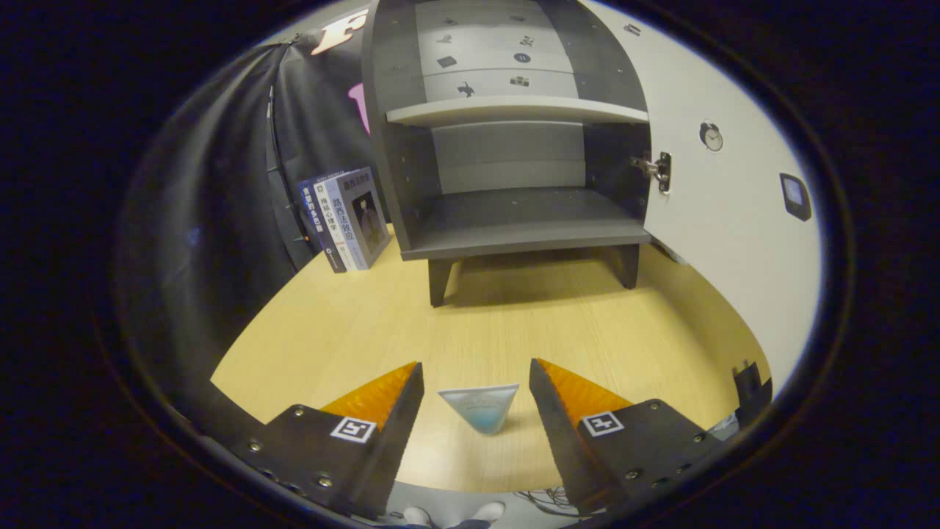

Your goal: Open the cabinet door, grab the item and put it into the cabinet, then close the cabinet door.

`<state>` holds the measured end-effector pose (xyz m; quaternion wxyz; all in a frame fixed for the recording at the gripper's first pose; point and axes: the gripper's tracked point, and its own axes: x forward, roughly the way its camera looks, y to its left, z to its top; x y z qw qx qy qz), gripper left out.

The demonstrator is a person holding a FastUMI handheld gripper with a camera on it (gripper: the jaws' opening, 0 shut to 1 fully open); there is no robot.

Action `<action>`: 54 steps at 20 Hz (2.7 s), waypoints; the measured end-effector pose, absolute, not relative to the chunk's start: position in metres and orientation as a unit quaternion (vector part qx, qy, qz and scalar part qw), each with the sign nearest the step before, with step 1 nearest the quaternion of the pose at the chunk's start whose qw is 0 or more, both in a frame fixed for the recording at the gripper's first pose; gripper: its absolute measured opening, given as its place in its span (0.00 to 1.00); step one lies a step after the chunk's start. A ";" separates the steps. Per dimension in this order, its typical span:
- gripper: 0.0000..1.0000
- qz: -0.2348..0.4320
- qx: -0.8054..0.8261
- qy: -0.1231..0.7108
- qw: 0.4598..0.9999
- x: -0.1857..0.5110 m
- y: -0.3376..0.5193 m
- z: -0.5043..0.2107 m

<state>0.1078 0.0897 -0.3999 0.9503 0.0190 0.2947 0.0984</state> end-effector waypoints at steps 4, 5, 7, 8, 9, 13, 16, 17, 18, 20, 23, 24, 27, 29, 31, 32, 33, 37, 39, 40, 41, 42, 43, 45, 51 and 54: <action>0.82 0.094 0.027 0.307 0.947 0.105 0.091 -0.424; 0.74 0.094 0.032 0.306 0.947 0.106 0.091 -0.426; 0.58 0.094 0.037 0.302 0.948 0.108 0.089 -0.426; 0.58 0.094 0.040 0.303 0.948 0.108 0.088 -0.426; 0.58 0.095 0.040 0.304 0.947 0.108 0.087 -0.426; 0.58 0.102 0.042 0.289 0.951 0.108 0.085 -0.405; 0.58 0.106 0.042 0.276 0.954 0.110 0.080 -0.380; 0.58 0.108 0.040 0.270 0.956 0.112 0.079 -0.369; 0.58 0.109 0.039 0.263 0.958 0.115 0.077 -0.355; 0.58 0.112 0.043 0.244 0.962 0.123 0.073 -0.325; 0.58 0.111 0.046 0.207 0.971 0.142 0.068 -0.272; 0.57 0.112 0.046 0.198 0.973 0.150 0.067 -0.253; 0.57 0.117 0.044 0.162 0.979 0.177 0.069 -0.199; 0.57 0.121 0.029 0.139 0.982 0.197 0.073 -0.169; 0.57 0.124 0.010 0.110 0.986 0.221 0.078 -0.139; 0.57 0.127 0.009 0.099 0.987 0.232 0.082 -0.126; 0.57 0.128 0.009 0.089 0.988 0.244 0.085 -0.116; 0.57 0.118 0.011 0.056 0.991 0.296 0.084 -0.080; 0.57 0.110 0.017 0.042 0.993 0.320 0.081 -0.066; 0.57 0.105 0.015 0.038 0.994 0.332 0.078 -0.062; 0.57 0.099 0.017 0.035 0.994 0.341 0.077 -0.061; 0.57 0.097 0.022 0.035 0.994 0.352 0.077 -0.062; 0.57 0.092 0.028 0.038 0.995 0.362 0.077 -0.065; 0.57 0.085 0.031 0.046 0.995 0.376 0.072 -0.072; 0.57 0.068 0.031 0.057 0.996 0.404 0.066 -0.089; 0.57 0.064 0.040 0.057 0.996 0.407 0.064 -0.089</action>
